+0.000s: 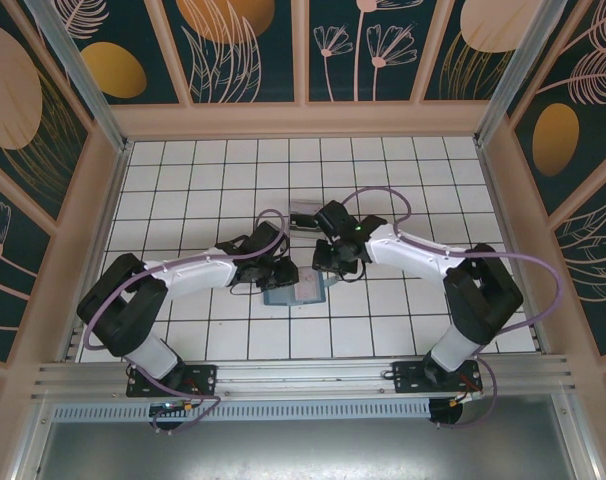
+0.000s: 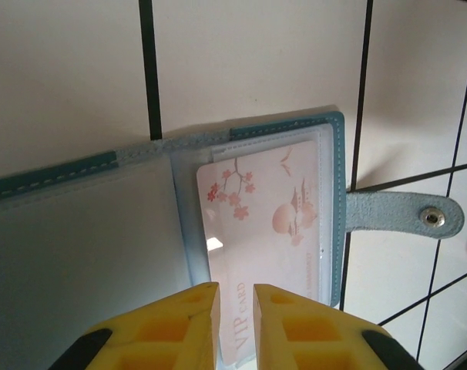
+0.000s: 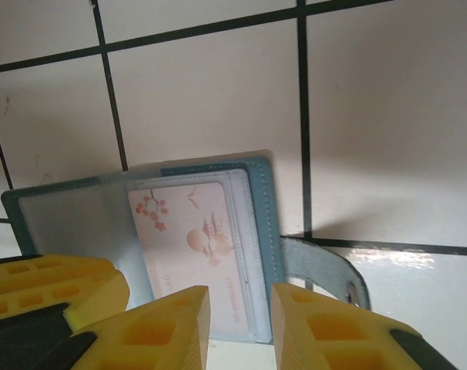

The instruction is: Take the credit cards out of the card holder

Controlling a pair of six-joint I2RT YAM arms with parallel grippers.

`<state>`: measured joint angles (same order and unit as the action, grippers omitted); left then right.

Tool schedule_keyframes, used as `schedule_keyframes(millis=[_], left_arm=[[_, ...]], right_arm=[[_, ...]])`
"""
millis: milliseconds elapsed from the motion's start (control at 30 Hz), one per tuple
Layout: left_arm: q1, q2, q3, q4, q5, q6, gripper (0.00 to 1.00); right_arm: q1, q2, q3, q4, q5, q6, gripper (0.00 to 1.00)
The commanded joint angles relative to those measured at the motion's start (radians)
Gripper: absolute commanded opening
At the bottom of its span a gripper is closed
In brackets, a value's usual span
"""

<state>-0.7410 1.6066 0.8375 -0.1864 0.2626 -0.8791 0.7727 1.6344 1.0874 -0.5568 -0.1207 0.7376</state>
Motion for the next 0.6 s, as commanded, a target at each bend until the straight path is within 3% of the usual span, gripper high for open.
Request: schedule_keyframes(millis=[0,333,567], left_arm=[[0.009,0.021,0.004,0.021,0.008,-0.021,0.2],[0.011,0.062,0.04,-0.015,-0.007,-0.004,0.21],[0.009,0.079,0.061,-0.03,0.001,-0.005,0.21]], right_arm=[[0.011,0.057,0.017,0.036,-0.034,-0.013,0.28],[0.011,0.129,-0.017,0.087,-0.055,-0.018,0.26],[0.012,0.156,-0.046,0.116,-0.07,-0.016,0.2]])
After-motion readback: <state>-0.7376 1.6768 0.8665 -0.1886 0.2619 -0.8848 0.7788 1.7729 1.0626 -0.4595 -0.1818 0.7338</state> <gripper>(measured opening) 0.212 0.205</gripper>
